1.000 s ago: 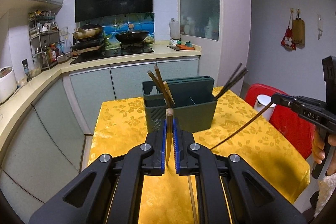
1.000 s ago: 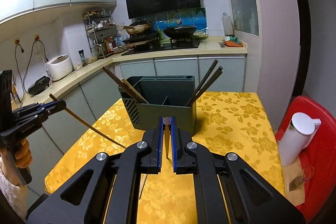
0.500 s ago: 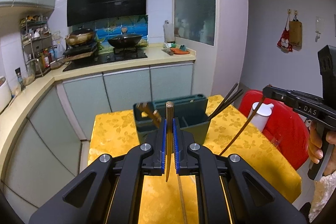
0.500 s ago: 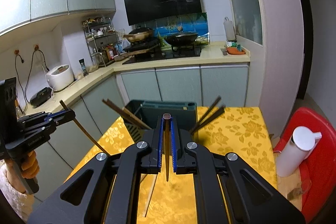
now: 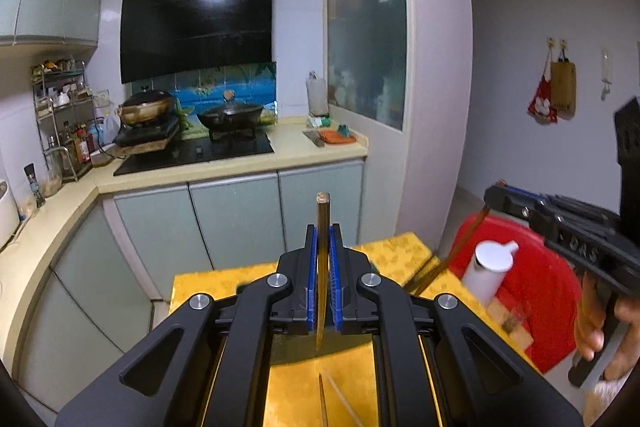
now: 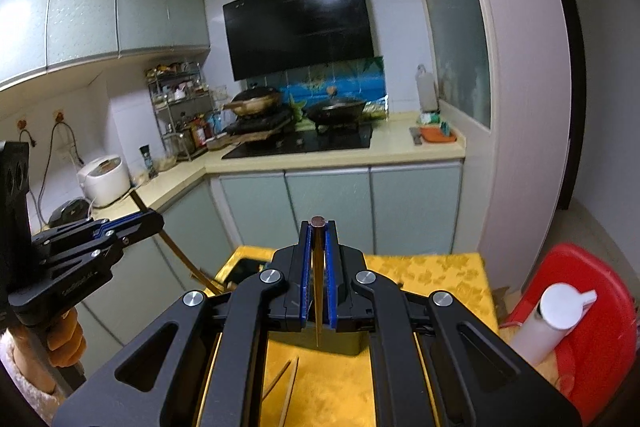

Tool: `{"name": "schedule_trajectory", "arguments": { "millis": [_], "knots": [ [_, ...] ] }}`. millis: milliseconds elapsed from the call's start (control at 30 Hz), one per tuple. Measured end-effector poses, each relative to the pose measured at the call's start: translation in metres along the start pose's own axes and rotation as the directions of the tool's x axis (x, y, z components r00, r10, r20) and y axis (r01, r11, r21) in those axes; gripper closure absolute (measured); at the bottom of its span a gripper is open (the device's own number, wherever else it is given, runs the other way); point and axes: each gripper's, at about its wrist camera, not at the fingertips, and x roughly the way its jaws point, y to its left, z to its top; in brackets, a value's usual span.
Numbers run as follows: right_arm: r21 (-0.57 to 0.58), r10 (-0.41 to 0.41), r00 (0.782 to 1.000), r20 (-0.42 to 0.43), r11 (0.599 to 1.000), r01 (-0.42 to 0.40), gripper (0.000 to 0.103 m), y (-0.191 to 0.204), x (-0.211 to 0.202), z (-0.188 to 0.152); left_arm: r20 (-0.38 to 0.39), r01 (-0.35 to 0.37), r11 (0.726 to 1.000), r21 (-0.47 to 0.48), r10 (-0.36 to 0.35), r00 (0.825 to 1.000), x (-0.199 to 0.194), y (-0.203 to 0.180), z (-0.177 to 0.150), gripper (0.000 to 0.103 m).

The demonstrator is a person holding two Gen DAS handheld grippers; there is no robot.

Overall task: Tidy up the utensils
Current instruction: 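Lift both held chopsticks and carry them over the green holder, then open both tools to drop the chopsticks into the holder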

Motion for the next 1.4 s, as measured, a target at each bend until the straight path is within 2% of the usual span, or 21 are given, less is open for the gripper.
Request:
{"name": "schedule_trajectory", "arguments": {
  "millis": [233, 367, 867, 1067, 1200, 1233, 1267, 1300, 1333, 1367, 1400],
  "knots": [
    [-0.032, -0.054, 0.998, 0.026, 0.998, 0.055, 0.096, 0.006, 0.019, 0.014, 0.03, -0.027, 0.999, -0.034, 0.028, 0.999, 0.023, 0.0, 0.019, 0.097],
    [-0.032, -0.066, 0.998, 0.008, 0.997, 0.066, 0.096, 0.006, 0.039, 0.011, 0.037, -0.037, 0.998, -0.058, 0.039, 0.999, 0.041, 0.002, 0.017, 0.097],
    [-0.048, -0.102, 0.986, -0.128, 0.994, 0.097, 0.096, 0.012, 0.11, -0.032, -0.089, -0.06, 0.995, -0.084, 0.053, 0.995, 0.106, 0.012, -0.04, 0.097],
    [-0.057, -0.1, 0.979, -0.177, 0.994, 0.091, 0.096, 0.011, 0.127, -0.05, -0.111, -0.075, 0.994, -0.085, 0.065, 0.992, 0.112, 0.017, -0.055, 0.097],
    [-0.05, -0.094, 0.98, -0.178, 0.995, 0.087, 0.094, 0.012, 0.126, -0.052, -0.1, -0.083, 0.993, -0.084, 0.074, 0.992, 0.106, 0.019, -0.055, 0.096],
    [-0.048, -0.096, 0.98, -0.177, 0.995, 0.088, 0.093, 0.012, 0.126, -0.052, -0.094, -0.085, 0.993, -0.085, 0.077, 0.993, 0.103, 0.02, -0.053, 0.091],
    [-0.047, -0.099, 0.98, -0.173, 0.995, 0.092, 0.087, 0.012, 0.125, -0.051, -0.089, -0.086, 0.993, -0.086, 0.078, 0.993, 0.102, 0.021, -0.052, 0.087],
    [-0.043, -0.101, 0.98, -0.169, 0.995, 0.095, 0.079, 0.011, 0.124, -0.05, -0.084, -0.088, 0.992, -0.087, 0.081, 0.993, 0.1, 0.02, -0.05, 0.072],
    [-0.031, -0.107, 0.982, -0.153, 0.994, 0.103, 0.058, 0.01, 0.12, -0.05, -0.071, -0.093, 0.992, -0.089, 0.087, 0.994, 0.096, 0.021, -0.049, 0.056],
    [-0.016, -0.112, 0.985, -0.133, 0.994, 0.111, 0.045, 0.008, 0.116, -0.049, -0.06, -0.095, 0.991, -0.092, 0.09, 0.994, 0.091, 0.021, -0.048, 0.05],
    [-0.006, -0.116, 0.986, -0.118, 0.993, 0.116, 0.043, 0.008, 0.111, -0.049, -0.055, -0.095, 0.991, -0.094, 0.09, 0.994, 0.089, 0.022, -0.048, 0.046]
  ]
}}
